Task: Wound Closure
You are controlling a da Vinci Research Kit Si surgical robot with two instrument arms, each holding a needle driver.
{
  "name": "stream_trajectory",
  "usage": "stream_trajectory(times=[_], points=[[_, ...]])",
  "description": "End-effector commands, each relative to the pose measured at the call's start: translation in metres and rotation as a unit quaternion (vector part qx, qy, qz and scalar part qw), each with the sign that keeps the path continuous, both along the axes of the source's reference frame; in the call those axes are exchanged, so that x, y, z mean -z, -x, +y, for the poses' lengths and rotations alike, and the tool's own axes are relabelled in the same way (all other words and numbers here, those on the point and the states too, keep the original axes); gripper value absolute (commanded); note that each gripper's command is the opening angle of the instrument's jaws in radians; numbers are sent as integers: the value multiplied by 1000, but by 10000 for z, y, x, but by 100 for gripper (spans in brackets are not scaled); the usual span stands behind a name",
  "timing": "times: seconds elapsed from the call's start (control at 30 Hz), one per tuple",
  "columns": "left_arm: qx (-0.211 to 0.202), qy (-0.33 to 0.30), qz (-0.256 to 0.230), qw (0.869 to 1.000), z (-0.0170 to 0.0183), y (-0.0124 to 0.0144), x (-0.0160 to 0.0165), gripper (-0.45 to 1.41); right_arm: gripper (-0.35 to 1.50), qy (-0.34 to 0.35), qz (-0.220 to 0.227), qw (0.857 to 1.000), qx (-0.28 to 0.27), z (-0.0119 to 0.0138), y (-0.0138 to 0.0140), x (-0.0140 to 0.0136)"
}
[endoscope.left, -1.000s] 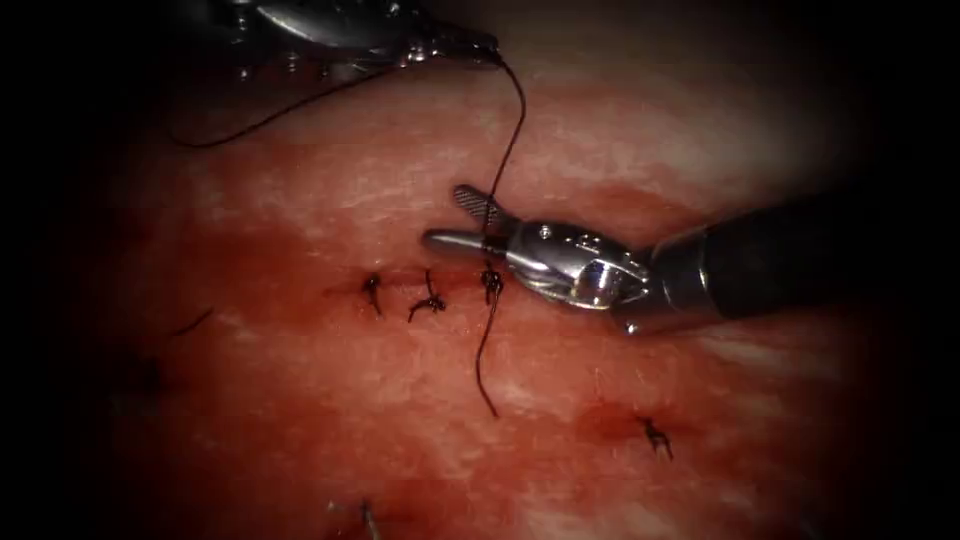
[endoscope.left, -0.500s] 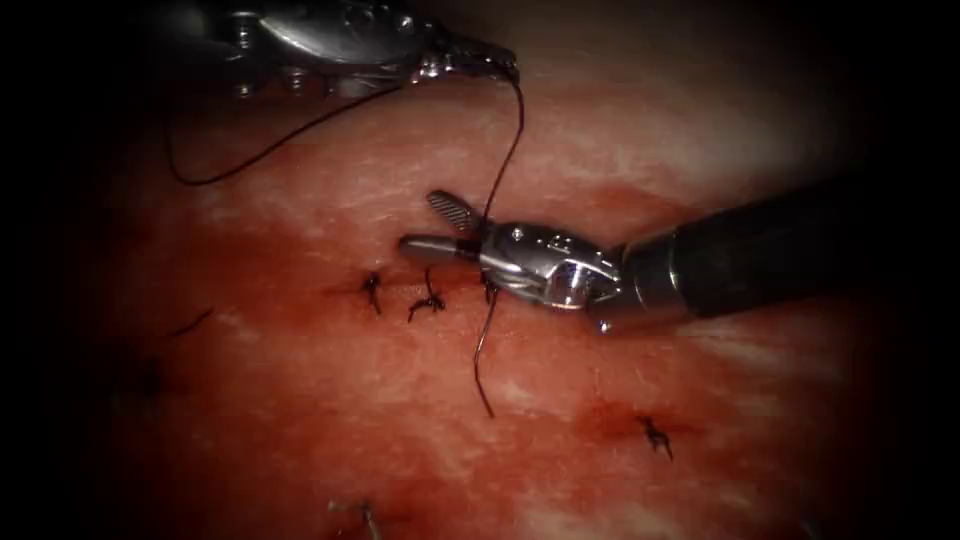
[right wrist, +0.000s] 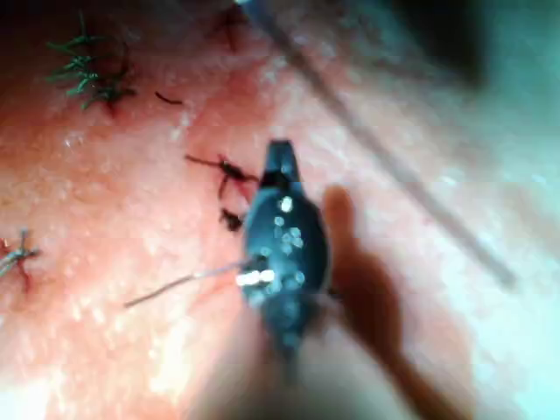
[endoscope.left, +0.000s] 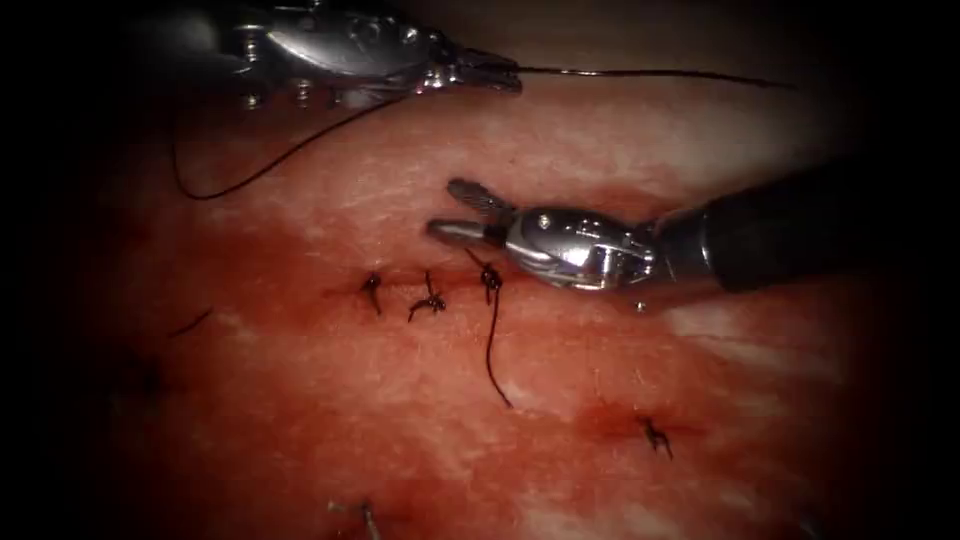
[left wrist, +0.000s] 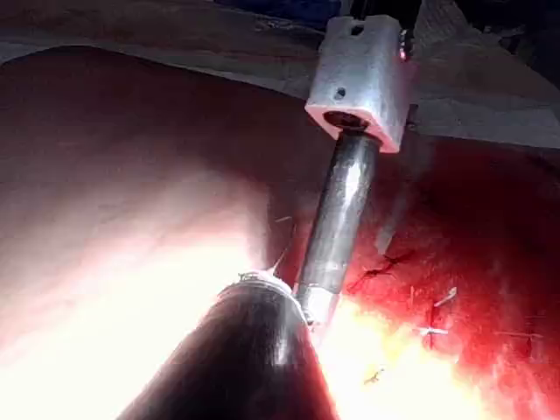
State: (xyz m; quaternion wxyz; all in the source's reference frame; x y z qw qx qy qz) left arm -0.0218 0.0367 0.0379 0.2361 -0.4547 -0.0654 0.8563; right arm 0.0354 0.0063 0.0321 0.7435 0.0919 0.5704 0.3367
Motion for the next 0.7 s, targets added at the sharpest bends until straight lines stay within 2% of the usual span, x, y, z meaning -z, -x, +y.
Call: stream_trajectory(times=[0.03, 0.2, 0.33, 0.5, 0.53, 0.63, 0.67, 0.7], points=[[2, 1, 0, 1000, 4, 10, -9, -45, 129, -2, -6, 1000, -2, -14, 18, 1], [-12, -6, -1, 1000, 8, 55, -42, -45, 134, 1, -21, 1000, -12, -49, 71, 27], [-33, -15, -9, 999, 7, 108, -76, -45, 131, 4, -25, 1000, -8, -80, 103, 49], [-41, -9, -15, 999, 22, 150, -116, -45, 131, 8, -30, 999, -13, -107, 118, 66], [-33, -15, -18, 999, 32, 159, -133, -45, 131, 10, -28, 1000, -10, -115, 117, 67], [-18, -28, -13, 999, 39, 169, -156, -45, 129, 14, -25, 1000, -9, -122, 112, 62], [-11, -36, -11, 999, 39, 171, -162, -6, 129, 15, -23, 1000, -9, -123, 109, 59], [-5, -41, -1, 999, 35, 174, -175, 56, 131, 17, -23, 1000, -7, -125, 104, 53]])
